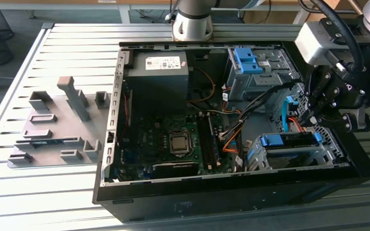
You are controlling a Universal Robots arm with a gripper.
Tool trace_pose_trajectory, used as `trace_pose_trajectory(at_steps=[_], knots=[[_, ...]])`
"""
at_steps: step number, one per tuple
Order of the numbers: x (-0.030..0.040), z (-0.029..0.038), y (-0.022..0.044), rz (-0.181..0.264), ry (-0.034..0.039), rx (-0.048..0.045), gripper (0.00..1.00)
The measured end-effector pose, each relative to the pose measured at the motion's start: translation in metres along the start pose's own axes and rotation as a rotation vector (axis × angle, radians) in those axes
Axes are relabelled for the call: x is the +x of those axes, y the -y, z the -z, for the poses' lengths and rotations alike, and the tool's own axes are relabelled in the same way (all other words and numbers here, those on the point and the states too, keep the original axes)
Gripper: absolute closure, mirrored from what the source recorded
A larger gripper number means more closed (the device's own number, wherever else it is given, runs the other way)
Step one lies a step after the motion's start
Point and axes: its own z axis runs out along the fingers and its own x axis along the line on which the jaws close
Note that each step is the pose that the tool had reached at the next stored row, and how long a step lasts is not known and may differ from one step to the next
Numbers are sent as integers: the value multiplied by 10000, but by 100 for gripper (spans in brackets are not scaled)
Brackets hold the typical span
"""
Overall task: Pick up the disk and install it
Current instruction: 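Insert the second disk wire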
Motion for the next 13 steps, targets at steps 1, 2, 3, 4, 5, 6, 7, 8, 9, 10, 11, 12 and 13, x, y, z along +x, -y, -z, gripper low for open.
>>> trace_pose_trajectory(at_steps=[1, 2, 3, 4, 5, 6, 7, 8, 9, 10, 11, 12, 13], knots=[[-2, 22, -10, 1, 1, 27, 89], [-4, 44, -21, 2, 1, 52, 89], [-10, 66, -30, 2, 3, 76, 89], [-17, 87, -37, 3, 3, 95, 89], [-25, 105, -45, 4, 5, 112, 89], [-29, 122, -53, 4, 5, 125, 89], [-35, 138, -61, 5, 7, 134, 89], [-45, 153, -70, 6, 8, 140, 89], [-53, 166, -81, 6, 7, 148, 89], [-63, 177, -90, 6, 8, 154, 89], [-74, 188, -100, 6, 7, 161, 89], [-86, 197, -109, 7, 7, 168, 89], [-99, 207, -118, 7, 7, 170, 89]])
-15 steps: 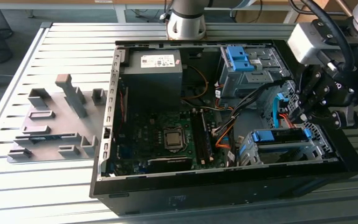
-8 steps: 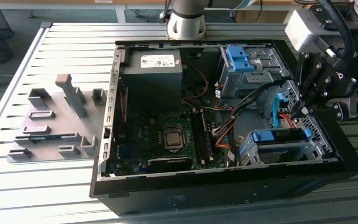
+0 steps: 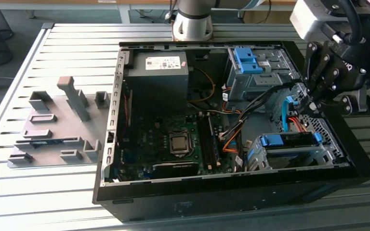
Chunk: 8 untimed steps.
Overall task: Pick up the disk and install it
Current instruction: 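Insert the second disk wire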
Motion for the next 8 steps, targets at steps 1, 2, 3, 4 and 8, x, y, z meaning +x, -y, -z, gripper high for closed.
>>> trace_pose_trajectory(at_steps=[1, 2, 3, 4, 8], knots=[[-11, 8, -7, 0, 0, 2, 89], [-18, 14, -14, 0, -1, 4, 89], [-28, 18, -21, 0, -1, 6, 89], [-43, 22, -28, 1, 0, 8, 89], [-108, 28, -60, 1, 0, 18, 89]])
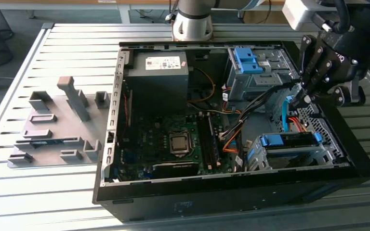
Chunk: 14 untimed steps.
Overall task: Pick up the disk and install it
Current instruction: 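Insert the second disk wire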
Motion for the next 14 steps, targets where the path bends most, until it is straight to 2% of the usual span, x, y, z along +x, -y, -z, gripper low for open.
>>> trace_pose_trajectory(at_steps=[4, 9, 11, 12, 14], knots=[[-37, -3, -12, 4, -1, 14, 89], [-42, -9, -13, 13, -2, 33, 89], [-42, -9, -38, 12, -1, 52, 89], [-42, -9, -50, 13, -1, 67, 82], [-41, -9, -76, 16, 3, 105, 82]])
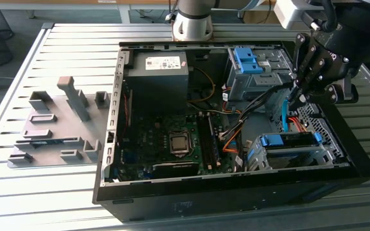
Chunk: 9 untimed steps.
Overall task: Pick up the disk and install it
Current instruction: 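Insert the second disk wire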
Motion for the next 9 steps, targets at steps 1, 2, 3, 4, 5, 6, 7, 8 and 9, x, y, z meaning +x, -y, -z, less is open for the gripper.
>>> trace_pose_trajectory(at_steps=[1, 2, 3, 4, 5, 6, 7, 8, 9], knots=[[0, 0, -5, 0, 0, 20, 82], [0, -1, -6, 1, 3, 30, 82], [-3, -3, -6, 3, 2, 31, 82], [-6, -3, -6, 3, -1, 31, 82], [-8, -5, -6, 2, 0, 32, 82], [-9, -9, -7, 1, 1, 32, 82], [-12, -12, -7, 2, 2, 32, 82], [-14, -18, -7, 1, 2, 32, 75], [-18, -22, -8, 2, 0, 32, 75]])
